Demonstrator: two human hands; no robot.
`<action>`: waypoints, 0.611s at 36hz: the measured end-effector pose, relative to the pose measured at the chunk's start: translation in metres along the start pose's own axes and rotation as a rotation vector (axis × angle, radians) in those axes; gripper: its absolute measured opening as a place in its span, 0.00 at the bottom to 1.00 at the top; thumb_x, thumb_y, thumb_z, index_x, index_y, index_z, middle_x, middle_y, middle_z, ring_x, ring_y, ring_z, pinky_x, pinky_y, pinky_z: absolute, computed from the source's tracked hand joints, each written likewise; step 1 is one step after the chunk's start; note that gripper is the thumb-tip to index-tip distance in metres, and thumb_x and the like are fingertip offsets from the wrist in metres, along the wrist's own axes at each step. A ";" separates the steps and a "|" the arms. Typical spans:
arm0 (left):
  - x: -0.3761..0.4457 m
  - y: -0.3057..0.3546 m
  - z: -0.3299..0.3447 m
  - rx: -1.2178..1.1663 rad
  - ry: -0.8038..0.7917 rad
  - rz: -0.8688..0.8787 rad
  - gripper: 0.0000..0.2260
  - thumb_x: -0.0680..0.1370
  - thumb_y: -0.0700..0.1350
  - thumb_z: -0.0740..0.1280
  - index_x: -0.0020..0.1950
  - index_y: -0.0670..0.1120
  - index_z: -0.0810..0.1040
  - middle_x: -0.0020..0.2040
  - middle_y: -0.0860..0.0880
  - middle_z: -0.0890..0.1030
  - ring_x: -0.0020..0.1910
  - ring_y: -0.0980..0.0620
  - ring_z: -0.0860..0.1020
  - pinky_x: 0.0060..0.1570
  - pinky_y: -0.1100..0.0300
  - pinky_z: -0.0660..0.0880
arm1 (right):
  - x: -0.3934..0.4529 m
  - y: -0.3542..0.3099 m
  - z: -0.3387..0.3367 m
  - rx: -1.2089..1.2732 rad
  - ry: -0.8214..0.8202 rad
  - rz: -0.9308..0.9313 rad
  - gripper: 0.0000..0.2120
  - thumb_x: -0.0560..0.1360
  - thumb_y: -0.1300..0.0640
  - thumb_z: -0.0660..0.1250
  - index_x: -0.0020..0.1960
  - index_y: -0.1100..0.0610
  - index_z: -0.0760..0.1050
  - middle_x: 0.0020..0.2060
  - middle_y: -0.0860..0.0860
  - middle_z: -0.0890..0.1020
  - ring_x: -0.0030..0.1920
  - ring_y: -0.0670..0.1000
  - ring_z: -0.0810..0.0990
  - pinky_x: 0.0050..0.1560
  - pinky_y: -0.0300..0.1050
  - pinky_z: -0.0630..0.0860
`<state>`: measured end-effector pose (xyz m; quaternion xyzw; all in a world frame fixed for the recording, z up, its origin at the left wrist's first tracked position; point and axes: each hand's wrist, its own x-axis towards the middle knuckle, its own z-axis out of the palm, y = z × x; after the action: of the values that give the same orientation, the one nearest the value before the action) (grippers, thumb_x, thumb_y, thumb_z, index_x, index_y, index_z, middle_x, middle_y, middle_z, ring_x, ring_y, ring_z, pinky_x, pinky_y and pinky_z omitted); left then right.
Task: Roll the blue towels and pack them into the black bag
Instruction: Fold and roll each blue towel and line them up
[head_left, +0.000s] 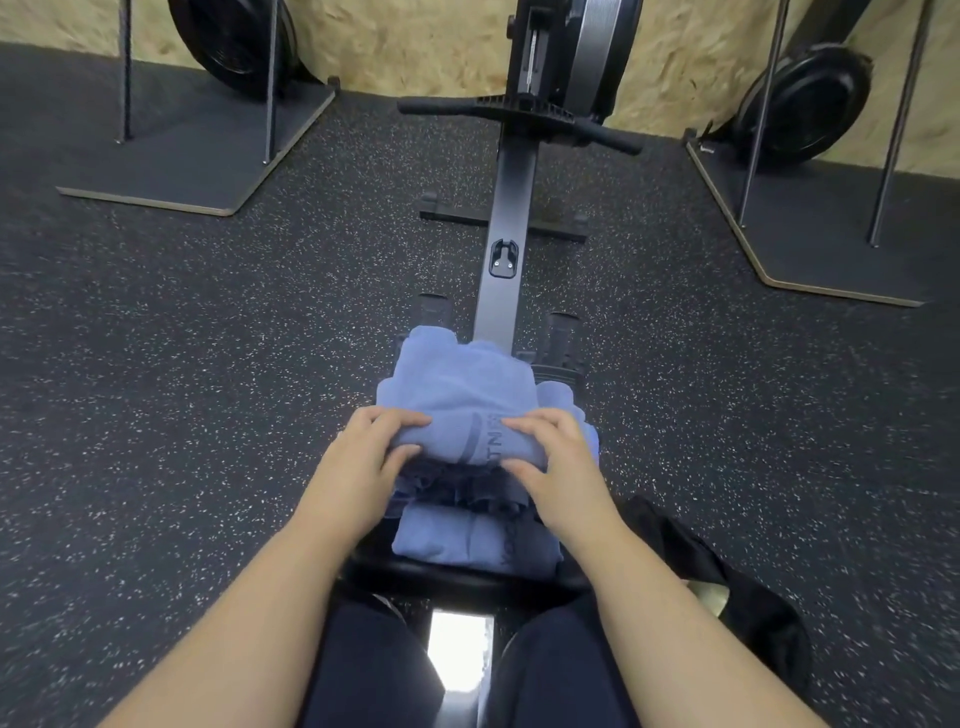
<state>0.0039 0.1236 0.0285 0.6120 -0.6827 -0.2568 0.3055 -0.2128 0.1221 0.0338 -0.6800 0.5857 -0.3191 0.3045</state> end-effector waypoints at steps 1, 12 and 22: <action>0.001 -0.001 0.001 -0.018 -0.017 -0.020 0.13 0.79 0.42 0.65 0.60 0.56 0.76 0.58 0.56 0.70 0.58 0.53 0.73 0.60 0.58 0.68 | 0.000 0.002 0.000 -0.008 -0.016 0.009 0.17 0.74 0.63 0.70 0.62 0.53 0.76 0.56 0.43 0.68 0.55 0.24 0.64 0.56 0.18 0.55; 0.016 -0.002 0.015 0.214 0.162 0.084 0.09 0.79 0.44 0.63 0.57 0.50 0.79 0.62 0.44 0.71 0.61 0.45 0.66 0.61 0.44 0.64 | 0.012 0.005 0.002 -0.063 -0.067 0.043 0.14 0.81 0.60 0.60 0.64 0.54 0.75 0.56 0.47 0.71 0.57 0.43 0.69 0.57 0.20 0.56; 0.017 0.011 0.023 0.291 0.109 0.333 0.11 0.72 0.50 0.64 0.55 0.53 0.76 0.51 0.53 0.76 0.53 0.53 0.69 0.62 0.58 0.54 | 0.020 0.003 0.008 -0.138 -0.042 0.103 0.14 0.82 0.55 0.54 0.62 0.52 0.75 0.57 0.50 0.73 0.60 0.51 0.71 0.59 0.38 0.62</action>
<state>-0.0215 0.1075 0.0230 0.5415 -0.7867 -0.0680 0.2887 -0.2060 0.1019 0.0281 -0.6748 0.6341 -0.2475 0.2852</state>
